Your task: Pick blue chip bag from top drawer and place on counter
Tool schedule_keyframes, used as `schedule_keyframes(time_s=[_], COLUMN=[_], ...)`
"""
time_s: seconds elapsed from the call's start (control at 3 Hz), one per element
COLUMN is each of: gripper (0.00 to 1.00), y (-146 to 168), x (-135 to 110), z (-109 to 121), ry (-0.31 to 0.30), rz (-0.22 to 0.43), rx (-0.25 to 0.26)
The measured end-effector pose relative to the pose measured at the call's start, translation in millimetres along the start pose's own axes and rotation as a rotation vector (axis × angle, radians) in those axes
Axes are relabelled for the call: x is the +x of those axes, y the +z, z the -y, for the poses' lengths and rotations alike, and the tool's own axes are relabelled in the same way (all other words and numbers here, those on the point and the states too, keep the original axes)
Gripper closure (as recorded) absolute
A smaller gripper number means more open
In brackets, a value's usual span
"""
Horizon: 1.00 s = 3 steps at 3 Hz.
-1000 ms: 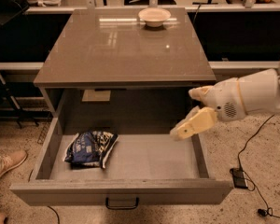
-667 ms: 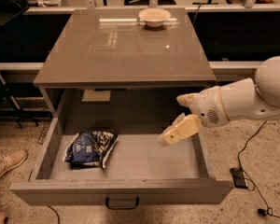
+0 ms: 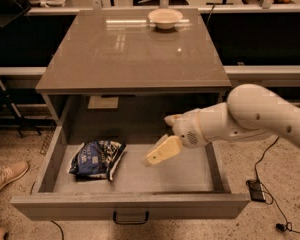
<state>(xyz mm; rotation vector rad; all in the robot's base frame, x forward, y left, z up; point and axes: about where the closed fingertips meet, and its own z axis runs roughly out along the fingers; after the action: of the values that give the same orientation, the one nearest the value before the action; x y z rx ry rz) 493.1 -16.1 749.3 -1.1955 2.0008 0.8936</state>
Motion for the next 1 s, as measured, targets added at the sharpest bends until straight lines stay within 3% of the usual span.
schedule_keyframes(time_s=[0.67, 1.0], gripper=[0.0, 0.0], y=[64.9, 64.6], x=[-8.3, -13.3], z=[-3.0, 7.0], ry=[0.053, 0.049], rz=[0.05, 0.066], rx=[0.055, 0.097])
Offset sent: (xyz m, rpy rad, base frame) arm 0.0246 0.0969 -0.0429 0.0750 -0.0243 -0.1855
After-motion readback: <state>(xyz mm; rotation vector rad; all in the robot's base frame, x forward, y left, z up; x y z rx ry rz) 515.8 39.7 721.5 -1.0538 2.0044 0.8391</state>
